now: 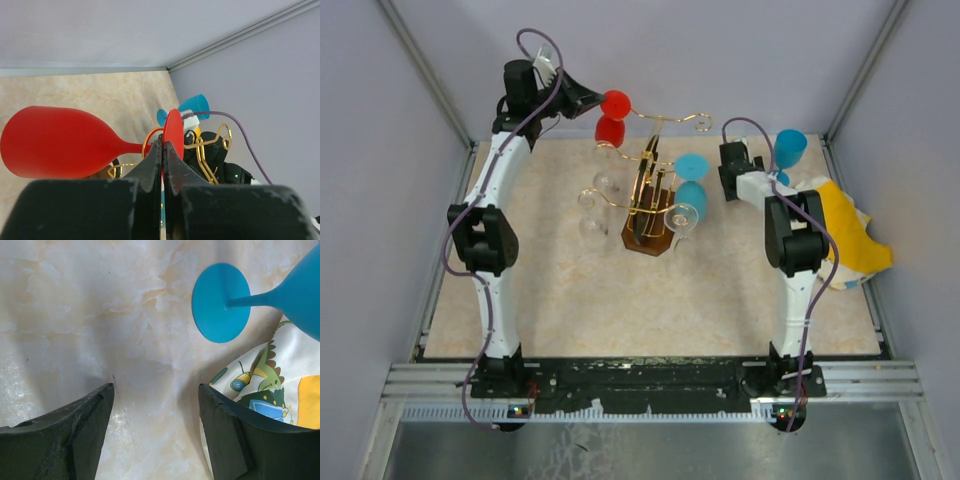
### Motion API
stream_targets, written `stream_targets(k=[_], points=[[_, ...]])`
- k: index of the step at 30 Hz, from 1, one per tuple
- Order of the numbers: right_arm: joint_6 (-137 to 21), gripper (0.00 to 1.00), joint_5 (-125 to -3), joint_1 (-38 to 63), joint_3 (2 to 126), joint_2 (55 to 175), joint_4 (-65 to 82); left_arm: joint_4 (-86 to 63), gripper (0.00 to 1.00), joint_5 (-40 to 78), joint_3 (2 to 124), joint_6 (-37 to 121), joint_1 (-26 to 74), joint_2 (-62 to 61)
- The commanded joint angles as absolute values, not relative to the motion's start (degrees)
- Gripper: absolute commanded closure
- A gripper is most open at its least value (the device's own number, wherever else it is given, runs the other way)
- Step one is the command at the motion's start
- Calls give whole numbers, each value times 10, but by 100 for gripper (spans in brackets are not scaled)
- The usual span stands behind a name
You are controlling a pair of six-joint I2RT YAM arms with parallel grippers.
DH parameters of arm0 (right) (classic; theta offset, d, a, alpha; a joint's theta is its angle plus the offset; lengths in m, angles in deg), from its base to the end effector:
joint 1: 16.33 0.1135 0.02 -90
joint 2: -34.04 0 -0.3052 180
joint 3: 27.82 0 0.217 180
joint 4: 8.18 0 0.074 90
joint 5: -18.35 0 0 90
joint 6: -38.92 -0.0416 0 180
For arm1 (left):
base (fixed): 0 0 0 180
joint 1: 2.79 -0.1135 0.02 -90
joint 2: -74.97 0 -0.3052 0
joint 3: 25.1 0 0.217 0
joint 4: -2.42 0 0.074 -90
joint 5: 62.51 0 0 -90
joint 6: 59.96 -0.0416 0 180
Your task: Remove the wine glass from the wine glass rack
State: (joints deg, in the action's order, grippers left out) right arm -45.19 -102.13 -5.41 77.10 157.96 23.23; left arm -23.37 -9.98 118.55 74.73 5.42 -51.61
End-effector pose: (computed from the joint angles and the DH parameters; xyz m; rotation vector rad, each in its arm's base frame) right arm 0.4611 0.0675 0.2115 -0.1163 2.3745 -0.6066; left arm 0.5062 -0.0986 0.4061 -0.0651 1.8547 -1.2223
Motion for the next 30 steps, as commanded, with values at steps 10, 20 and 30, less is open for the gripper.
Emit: stream_targets(k=[10,20,30], points=[[-472,30,-965,-62,739,1594,300,-108,100,-95,1206,855,53,-549],[-482,28,-948,-61,713,1562,302,-79,100,-144,1204,883,79,-556],[-509,29,-923,-61,634,1471,319,-100,100,-170,1093,858,78,-473]])
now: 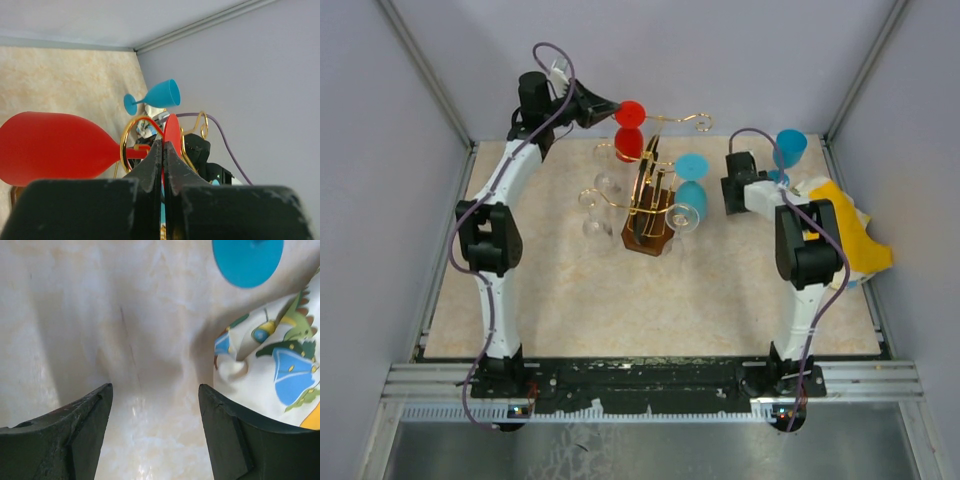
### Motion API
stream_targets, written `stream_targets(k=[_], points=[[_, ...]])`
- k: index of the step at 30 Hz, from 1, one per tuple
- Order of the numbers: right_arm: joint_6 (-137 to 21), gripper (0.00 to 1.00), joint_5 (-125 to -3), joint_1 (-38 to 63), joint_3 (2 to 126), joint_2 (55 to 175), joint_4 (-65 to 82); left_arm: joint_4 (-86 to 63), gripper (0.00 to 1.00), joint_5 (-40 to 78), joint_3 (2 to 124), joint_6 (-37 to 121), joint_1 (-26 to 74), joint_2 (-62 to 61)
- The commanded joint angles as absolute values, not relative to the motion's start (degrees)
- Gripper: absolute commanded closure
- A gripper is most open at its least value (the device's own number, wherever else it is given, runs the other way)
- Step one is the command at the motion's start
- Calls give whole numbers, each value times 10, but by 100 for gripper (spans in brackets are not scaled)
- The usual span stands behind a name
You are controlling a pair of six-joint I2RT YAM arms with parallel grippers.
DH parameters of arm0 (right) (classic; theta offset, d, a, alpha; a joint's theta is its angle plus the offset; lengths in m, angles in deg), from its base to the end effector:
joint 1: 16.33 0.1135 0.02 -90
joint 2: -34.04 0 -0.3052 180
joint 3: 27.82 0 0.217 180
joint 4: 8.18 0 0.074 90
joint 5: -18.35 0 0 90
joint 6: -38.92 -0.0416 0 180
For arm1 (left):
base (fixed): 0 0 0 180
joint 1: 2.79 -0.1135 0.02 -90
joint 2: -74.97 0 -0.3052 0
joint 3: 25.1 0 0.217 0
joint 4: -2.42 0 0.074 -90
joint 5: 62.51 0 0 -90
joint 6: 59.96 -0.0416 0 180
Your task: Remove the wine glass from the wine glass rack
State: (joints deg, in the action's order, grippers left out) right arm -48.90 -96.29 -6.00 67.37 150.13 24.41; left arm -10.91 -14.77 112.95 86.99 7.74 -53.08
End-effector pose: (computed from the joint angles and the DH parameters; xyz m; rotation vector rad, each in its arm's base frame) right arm 0.4197 0.0589 0.2203 -0.0911 2.4436 -0.4742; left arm 0.5124 -0.1237 0.3854 -0.1019 1.8354 -1.4601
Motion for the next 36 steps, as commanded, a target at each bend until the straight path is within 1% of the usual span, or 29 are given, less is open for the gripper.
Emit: stream_targets(k=[1,6,12,13,17,23,27,31,36], points=[[-512,28,-920,-61,628,1459,324,-100,100,-172,1077,856,77,-463],[-546,27,-860,-61,599,1392,352,-95,100,-173,1020,846,66,-419],[-616,28,-796,-60,594,1297,411,-100,100,-180,1009,835,42,-391],[-623,28,-785,-60,596,1267,418,-103,100,-180,1012,832,37,-390],[-649,28,-762,-60,633,1215,466,-114,100,-179,1015,822,14,-390],[-695,29,-664,-64,694,1179,503,-126,100,-177,1006,804,-14,-389],[-738,31,-568,-88,702,1152,480,-127,100,-178,1000,797,-32,-383],[-771,32,-502,-105,699,1138,451,-149,100,-167,1010,776,-47,-375],[-802,36,-493,-120,693,1122,419,-193,100,-131,1023,733,-69,-363]])
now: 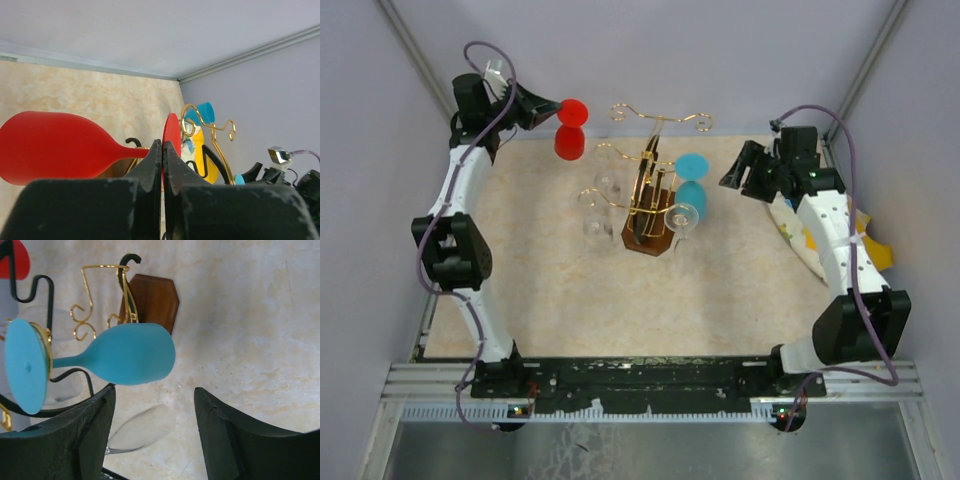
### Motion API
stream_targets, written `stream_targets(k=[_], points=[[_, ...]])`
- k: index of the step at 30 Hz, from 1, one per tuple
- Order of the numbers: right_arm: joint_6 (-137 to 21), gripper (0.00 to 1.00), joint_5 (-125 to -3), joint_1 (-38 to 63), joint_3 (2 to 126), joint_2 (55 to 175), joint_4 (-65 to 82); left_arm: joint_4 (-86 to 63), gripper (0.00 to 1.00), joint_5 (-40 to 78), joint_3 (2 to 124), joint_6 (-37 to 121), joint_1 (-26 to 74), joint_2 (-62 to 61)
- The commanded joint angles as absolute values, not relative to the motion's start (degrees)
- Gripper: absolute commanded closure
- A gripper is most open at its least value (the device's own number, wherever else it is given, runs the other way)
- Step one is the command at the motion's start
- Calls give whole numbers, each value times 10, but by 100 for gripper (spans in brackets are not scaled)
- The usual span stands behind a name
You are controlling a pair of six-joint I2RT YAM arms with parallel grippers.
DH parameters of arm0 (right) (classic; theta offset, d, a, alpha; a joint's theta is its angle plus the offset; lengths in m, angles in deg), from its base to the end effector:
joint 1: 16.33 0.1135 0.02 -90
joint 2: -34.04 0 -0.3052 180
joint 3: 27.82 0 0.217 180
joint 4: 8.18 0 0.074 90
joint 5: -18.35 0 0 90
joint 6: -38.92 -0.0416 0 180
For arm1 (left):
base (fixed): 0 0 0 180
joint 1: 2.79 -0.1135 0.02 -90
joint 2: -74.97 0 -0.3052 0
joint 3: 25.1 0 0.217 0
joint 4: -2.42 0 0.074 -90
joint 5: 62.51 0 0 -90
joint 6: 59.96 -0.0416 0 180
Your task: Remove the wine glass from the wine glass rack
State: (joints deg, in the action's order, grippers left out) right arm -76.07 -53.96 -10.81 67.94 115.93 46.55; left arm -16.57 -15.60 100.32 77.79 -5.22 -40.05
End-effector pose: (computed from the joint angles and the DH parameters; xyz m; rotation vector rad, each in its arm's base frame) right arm 0.2711 0.0389 0.3933 0.2293 2.3116 0.6266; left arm 0.4665 -0.0086 0.4136 -0.2028 1.8279 -1.2117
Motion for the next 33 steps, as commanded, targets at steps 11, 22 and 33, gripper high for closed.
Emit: stream_targets(k=[11,22,33], points=[[-885,38,-387,-141,680,1098,308,-310,100,-33,1006,657,-89,-331],[-889,39,-371,-125,674,1126,295,-334,100,-18,970,640,-96,-290],[-897,45,-386,-88,697,1171,281,-340,100,-29,948,630,-108,-266]])
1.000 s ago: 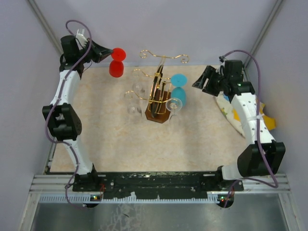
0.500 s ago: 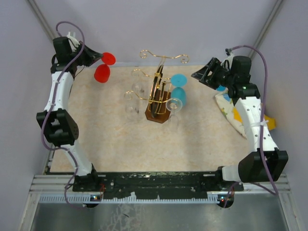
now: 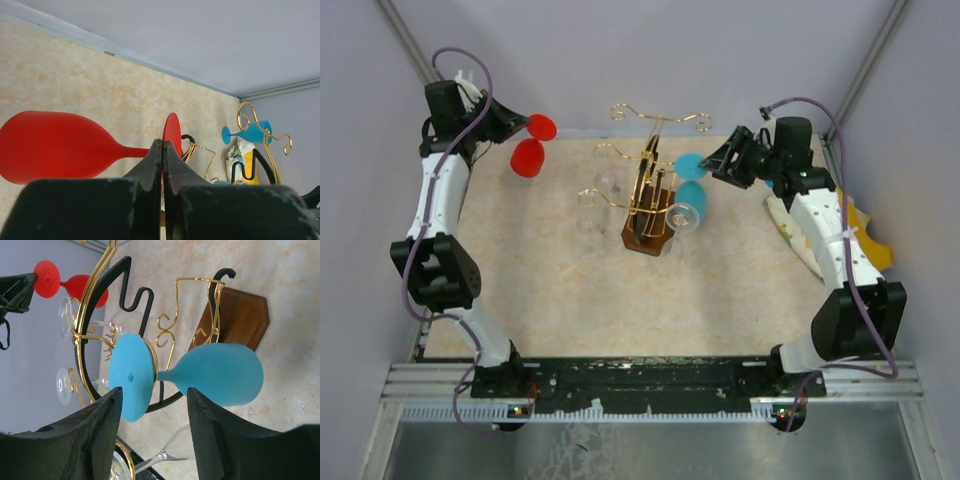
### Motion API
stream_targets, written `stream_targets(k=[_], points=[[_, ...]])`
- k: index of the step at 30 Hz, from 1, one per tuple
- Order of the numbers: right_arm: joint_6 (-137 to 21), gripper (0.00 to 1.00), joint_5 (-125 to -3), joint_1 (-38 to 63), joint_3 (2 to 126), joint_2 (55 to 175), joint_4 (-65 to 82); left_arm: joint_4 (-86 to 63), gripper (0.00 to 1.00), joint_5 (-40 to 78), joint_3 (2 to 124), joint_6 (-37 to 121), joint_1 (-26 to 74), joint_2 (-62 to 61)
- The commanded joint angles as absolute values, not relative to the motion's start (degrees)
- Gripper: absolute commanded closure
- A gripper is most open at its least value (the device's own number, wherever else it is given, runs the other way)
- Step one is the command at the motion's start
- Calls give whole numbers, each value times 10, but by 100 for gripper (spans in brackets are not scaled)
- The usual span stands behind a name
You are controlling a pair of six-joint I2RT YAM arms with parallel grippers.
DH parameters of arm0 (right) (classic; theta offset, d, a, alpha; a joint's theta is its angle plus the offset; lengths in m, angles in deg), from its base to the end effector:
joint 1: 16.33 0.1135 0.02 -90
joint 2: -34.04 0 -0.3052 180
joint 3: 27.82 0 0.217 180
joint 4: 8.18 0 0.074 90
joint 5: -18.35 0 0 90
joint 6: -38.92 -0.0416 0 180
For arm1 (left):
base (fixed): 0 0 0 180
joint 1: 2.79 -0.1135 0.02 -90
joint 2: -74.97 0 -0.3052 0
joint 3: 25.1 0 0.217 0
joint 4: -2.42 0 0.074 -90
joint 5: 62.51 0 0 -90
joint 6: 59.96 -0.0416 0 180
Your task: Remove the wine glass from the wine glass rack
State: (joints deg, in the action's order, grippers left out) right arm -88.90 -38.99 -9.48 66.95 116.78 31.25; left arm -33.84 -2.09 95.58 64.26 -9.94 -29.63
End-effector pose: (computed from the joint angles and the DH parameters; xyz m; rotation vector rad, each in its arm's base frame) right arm 0.2857 0.0569 0.4113 0.2005 2.1276 1.0563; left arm 0.4082 0.0305 0.4309 -0.3485 1.9280 -0.8093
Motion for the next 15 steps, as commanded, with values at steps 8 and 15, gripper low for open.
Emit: stream_targets(k=[8,15], points=[[-909,64,-359,-84,700,1188,255,-332,100,-39,938,637,-110,-261],[-932,94,-337,-84,685,1185,220,-333,100,-43,934,635,-114,-255]])
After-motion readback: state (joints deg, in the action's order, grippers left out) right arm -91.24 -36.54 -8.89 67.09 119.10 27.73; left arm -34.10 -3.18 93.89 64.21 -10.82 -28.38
